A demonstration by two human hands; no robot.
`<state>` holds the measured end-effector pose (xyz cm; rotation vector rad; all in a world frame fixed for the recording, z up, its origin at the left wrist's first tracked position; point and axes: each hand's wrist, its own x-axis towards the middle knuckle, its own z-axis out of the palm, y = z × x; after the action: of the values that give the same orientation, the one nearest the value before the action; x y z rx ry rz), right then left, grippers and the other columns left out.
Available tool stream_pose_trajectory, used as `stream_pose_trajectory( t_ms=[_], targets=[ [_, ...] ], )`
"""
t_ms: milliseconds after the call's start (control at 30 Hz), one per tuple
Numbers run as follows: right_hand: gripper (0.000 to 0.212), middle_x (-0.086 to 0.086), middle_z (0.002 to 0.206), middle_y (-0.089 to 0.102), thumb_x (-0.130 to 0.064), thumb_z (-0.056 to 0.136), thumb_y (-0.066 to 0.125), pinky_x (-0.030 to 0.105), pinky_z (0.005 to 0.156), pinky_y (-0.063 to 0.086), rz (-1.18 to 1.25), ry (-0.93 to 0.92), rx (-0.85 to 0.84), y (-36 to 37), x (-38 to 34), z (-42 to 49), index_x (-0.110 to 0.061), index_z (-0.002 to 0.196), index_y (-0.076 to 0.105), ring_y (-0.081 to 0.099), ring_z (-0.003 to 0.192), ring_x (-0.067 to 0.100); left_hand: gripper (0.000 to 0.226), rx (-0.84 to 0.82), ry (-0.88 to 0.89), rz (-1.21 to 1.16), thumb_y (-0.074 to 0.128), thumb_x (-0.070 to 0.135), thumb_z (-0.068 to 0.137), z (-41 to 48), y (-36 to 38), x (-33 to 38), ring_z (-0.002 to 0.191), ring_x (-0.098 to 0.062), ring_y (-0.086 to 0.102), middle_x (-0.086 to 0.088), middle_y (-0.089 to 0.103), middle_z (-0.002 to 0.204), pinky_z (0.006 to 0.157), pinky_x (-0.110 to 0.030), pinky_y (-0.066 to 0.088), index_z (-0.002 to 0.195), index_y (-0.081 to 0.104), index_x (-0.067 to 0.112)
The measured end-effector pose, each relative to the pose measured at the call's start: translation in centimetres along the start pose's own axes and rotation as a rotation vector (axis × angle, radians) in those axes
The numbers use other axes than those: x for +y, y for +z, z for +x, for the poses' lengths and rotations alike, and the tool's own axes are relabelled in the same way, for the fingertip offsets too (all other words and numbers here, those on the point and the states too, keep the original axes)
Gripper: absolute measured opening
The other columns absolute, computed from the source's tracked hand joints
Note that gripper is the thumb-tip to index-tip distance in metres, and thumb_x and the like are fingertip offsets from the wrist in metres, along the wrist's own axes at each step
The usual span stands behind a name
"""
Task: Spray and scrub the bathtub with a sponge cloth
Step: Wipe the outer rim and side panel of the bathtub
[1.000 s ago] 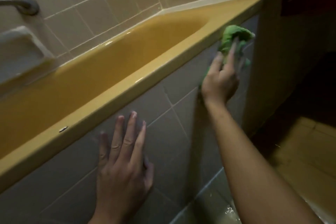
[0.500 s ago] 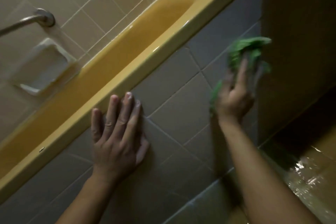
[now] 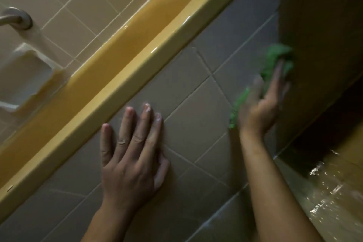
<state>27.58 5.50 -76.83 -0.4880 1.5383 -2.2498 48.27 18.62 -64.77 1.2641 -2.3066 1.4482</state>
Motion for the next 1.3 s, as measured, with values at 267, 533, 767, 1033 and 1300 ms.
stream_pose_trajectory(
  t_ms=[267,533,767,1033,1300],
  targets=[
    [0.041,0.031,0.149,0.046,-0.009,0.111,0.035,0.041,0.114,0.031,-0.181,0.534,-0.201,-2.2,7.7,2.5,0.01,0.148,0.037,0.043,0.142,0.043,0.064,0.091,-0.035,-0.041,0.059,0.029,0.092,0.4,0.9,0.7,0.158,-0.029,0.026,-0.007,0.039,0.164,0.129,-0.051,0.005,0.154,0.05,0.013],
    [0.051,0.003,0.158,0.044,-0.024,0.104,0.049,0.039,0.124,0.028,-0.124,-0.416,-0.094,0.7,-1.2,-4.5,-0.017,0.154,0.04,0.03,0.152,0.032,0.062,0.107,-0.03,-0.101,0.058,0.027,0.092,3.2,0.9,2.1,0.158,-0.028,0.026,-0.006,0.039,0.164,0.128,-0.052,0.004,0.152,0.053,0.013],
    [0.04,0.026,0.137,0.058,-0.028,0.11,0.04,0.032,0.088,0.039,-0.099,0.83,0.114,-6.0,13.6,-2.6,-0.002,0.136,0.055,0.058,0.121,0.039,0.06,0.09,0.006,-0.158,0.062,0.021,0.09,2.0,-0.3,-0.1,0.157,-0.028,0.027,-0.01,0.039,0.164,0.13,-0.048,0.006,0.149,0.056,0.009],
    [0.053,0.015,0.159,0.043,-0.034,0.109,0.042,0.037,0.118,0.034,-0.205,0.203,0.014,-1.5,3.8,-9.3,-0.022,0.159,0.034,0.04,0.147,0.032,0.055,0.145,-0.035,-0.167,0.06,0.017,0.092,1.2,-0.5,-0.6,0.156,-0.03,0.032,-0.009,0.041,0.162,0.13,-0.046,0.005,0.146,0.059,0.009],
    [0.063,0.011,0.165,0.032,-0.041,0.103,0.037,0.024,0.118,0.024,-0.232,0.353,-0.044,-4.7,10.2,-14.2,-0.021,0.161,0.029,0.033,0.151,0.031,0.051,0.176,-0.011,-0.181,0.06,0.017,0.093,0.6,-0.4,-1.5,0.154,-0.031,0.036,-0.009,0.045,0.16,0.129,-0.049,0.012,0.143,0.062,0.009]
  ],
)
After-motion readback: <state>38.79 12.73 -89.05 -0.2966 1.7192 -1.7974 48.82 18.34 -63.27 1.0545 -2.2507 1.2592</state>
